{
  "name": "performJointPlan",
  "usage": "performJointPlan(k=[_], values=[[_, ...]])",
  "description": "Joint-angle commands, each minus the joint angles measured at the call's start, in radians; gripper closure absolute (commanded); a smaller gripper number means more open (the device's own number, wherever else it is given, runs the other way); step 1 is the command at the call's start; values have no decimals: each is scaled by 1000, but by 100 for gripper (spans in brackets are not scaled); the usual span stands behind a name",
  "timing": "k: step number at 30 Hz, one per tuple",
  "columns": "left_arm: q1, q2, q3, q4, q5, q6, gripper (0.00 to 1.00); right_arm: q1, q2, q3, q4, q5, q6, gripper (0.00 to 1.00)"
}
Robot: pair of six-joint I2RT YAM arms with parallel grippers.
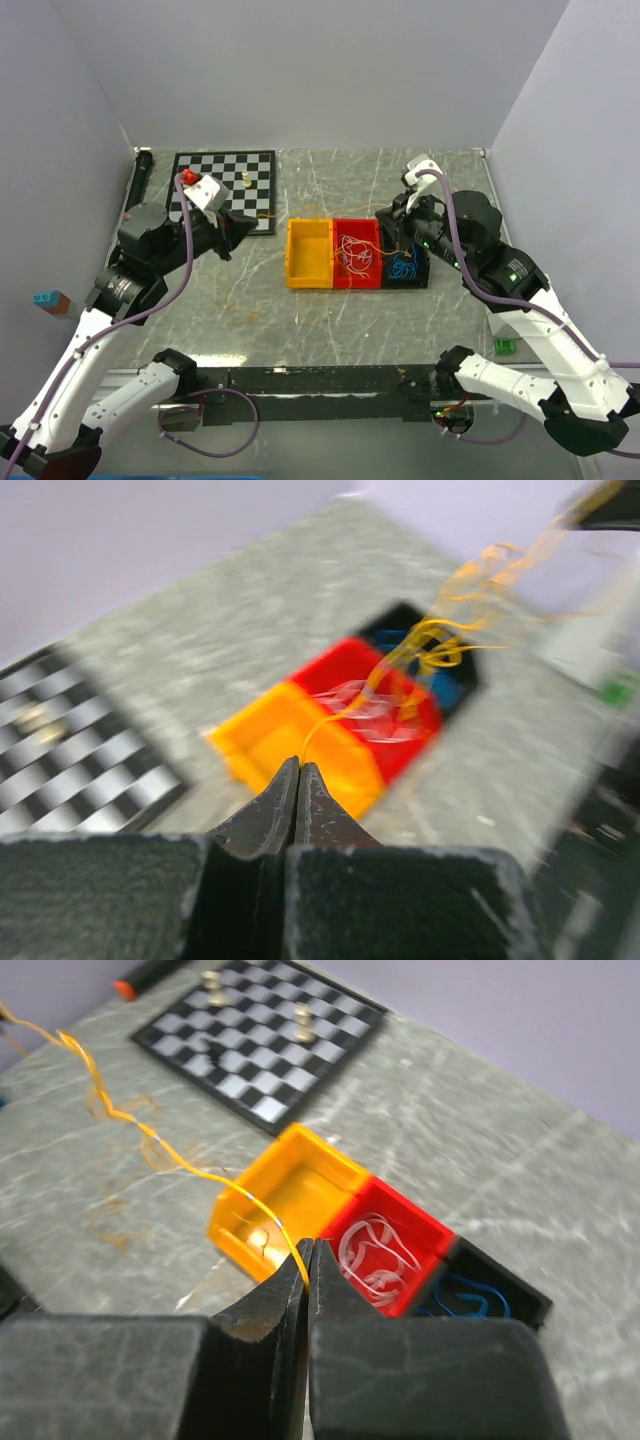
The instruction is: Untangle the cables
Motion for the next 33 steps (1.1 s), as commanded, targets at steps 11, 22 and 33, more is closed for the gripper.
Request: performJointPlan(k=[11, 22, 33], values=[[26, -50, -6, 55, -963, 185, 99, -109, -116, -18, 23, 312, 170, 100], [76, -20, -46, -68, -665, 103, 98, -121, -268, 26, 79, -8, 159, 100], [75, 27, 117, -166, 242, 172, 16, -110, -128, -58, 229, -384, 281, 100]])
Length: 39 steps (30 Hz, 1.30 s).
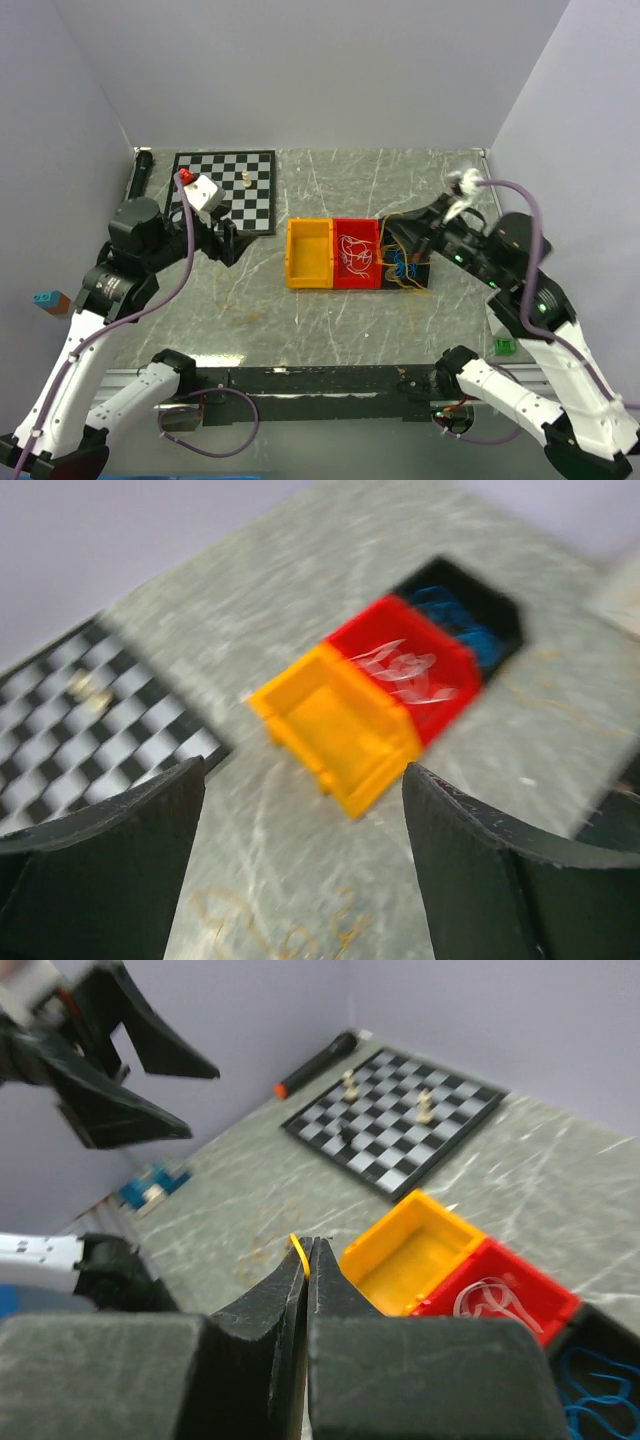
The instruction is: Untangle the cables
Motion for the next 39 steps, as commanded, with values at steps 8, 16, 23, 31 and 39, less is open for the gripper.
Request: performJointPlan(k=[8, 16, 23, 31, 39], values=[[-25, 130, -34, 140, 621, -96, 38, 16, 111, 110, 138, -207, 52, 100], [-222, 234, -154, 369, 499, -192, 13, 25, 180, 172, 240, -288, 101, 100], [-279, 294, -186, 538, 526, -298, 7, 32, 216, 223, 283, -316, 117, 100], [-286, 260, -215, 607, 508, -281, 42, 35, 220, 220, 299, -359, 121, 100], [-226, 237, -149, 665, 502, -363, 59, 38, 214, 199, 286, -415, 124, 100]])
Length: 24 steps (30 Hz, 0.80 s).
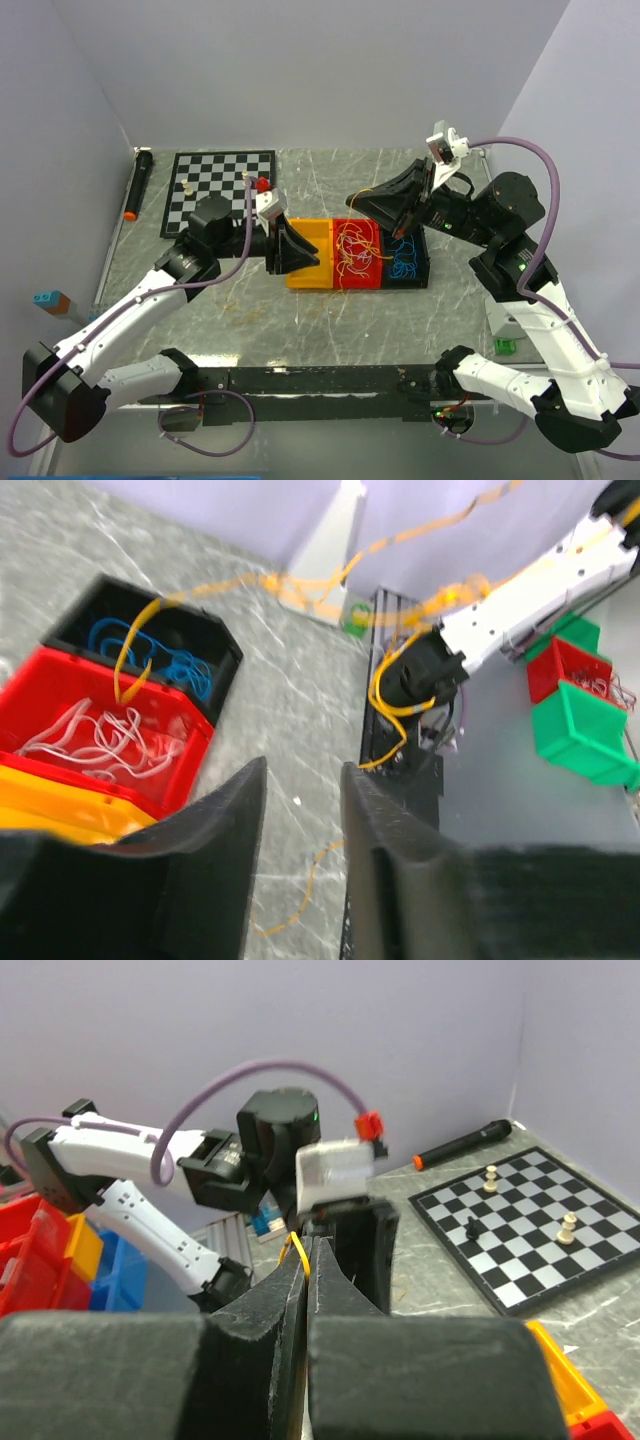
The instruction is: Untangle the cables
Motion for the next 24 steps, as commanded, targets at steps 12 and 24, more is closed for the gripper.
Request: performJointPlan(k=[12, 24], values=[[40, -60, 46, 227, 144, -201, 34, 30, -15, -8, 22, -103, 5, 100], [40, -65, 26, 324, 249, -106, 81, 51, 27, 1, 42, -146, 10, 100]])
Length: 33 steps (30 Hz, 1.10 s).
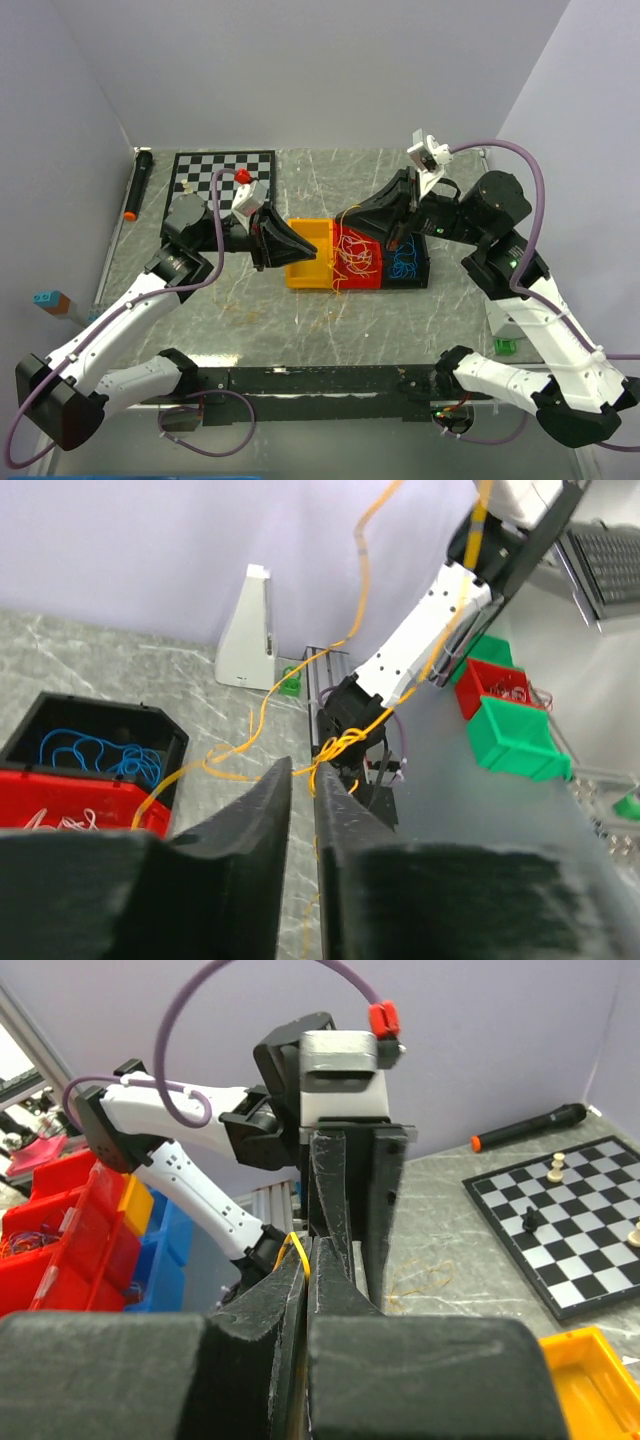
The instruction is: Untangle the cables
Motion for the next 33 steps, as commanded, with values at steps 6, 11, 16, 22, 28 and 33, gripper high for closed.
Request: performJointPlan(k=[6, 11, 16, 22, 28, 33], values=[[-14, -5, 36, 34, 143, 175, 92, 11, 29, 13, 64, -35, 12, 100], [-43, 6, 62, -90, 197, 293, 83, 9, 43, 24, 72, -41, 13, 100], [-55, 26, 108, -231, 167, 478, 72, 9, 61, 27, 84, -61, 26, 100], [-78, 59, 154, -380, 122, 659, 74, 11, 72, 24, 104, -70, 41, 100], [-81, 50, 148, -386, 102, 649, 99, 9, 60, 27, 54, -33, 9, 100], [-80, 33, 165, -492, 67, 701, 99, 8, 34, 37, -27, 46, -59, 100]])
